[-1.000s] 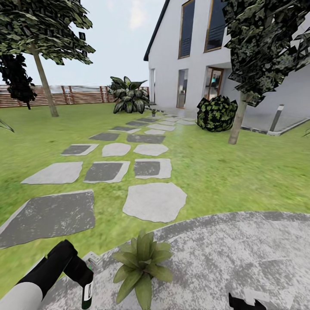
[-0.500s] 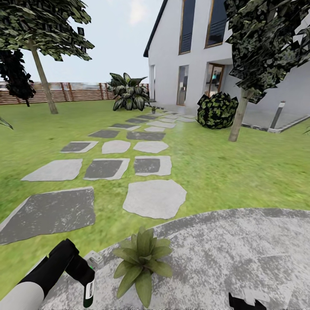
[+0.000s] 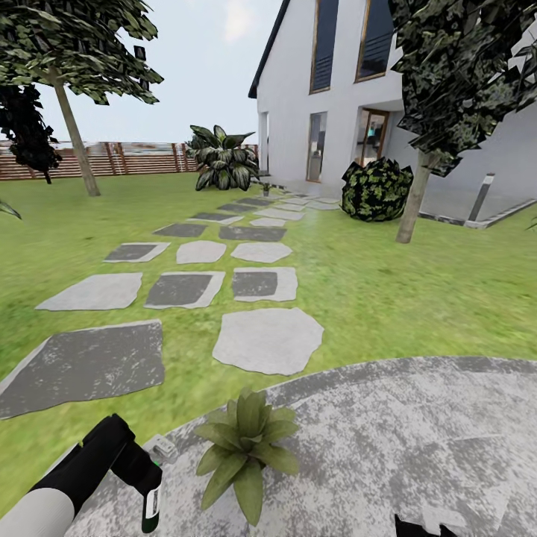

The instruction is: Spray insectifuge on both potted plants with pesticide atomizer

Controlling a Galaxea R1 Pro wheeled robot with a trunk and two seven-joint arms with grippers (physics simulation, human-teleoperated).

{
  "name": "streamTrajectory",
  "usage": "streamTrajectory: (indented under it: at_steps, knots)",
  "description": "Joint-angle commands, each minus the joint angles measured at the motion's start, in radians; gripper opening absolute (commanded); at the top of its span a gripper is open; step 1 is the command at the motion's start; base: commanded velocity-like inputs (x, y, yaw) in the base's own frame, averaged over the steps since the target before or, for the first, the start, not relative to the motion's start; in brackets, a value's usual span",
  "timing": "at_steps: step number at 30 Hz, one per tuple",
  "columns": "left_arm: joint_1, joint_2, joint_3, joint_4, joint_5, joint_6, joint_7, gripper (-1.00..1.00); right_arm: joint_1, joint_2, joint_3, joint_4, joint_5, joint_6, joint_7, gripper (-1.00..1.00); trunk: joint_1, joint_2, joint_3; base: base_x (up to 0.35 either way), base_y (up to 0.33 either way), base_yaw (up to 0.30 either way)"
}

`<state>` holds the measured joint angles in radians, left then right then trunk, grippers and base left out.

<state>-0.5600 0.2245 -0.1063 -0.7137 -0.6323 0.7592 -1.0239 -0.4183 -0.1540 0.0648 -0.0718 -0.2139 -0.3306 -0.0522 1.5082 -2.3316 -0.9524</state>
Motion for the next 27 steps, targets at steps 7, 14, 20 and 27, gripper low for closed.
streamTrajectory:
  at_steps: [7, 14, 20, 27]
  knots:
    - [-0.001, -0.002, 0.001, -0.004, -0.006, 0.010, -0.007, -1.00, -0.001, -0.010, 0.006, 0.004, 0.012, -0.004, 0.171, 1.00, 0.000, 0.000, -0.001, 0.000, 0.000, 0.000]
    - [-0.001, -0.006, 0.000, -0.004, -0.006, 0.009, -0.007, -1.00, -0.001, -0.009, 0.006, 0.004, 0.013, -0.004, 0.175, 1.00, 0.000, 0.000, -0.001, -0.117, 0.000, 0.000]
    - [-0.001, 0.002, 0.003, -0.004, -0.006, 0.008, -0.006, -1.00, -0.001, -0.004, 0.006, 0.003, 0.012, -0.005, 0.173, 1.00, 0.000, 0.000, -0.001, -0.090, 0.000, 0.000]
    - [-0.001, 0.002, 0.002, 0.001, -0.006, 0.006, -0.004, -1.00, -0.001, -0.003, 0.004, 0.002, 0.010, -0.005, 0.171, 1.00, 0.000, 0.000, -0.006, -0.004, 0.000, 0.000]
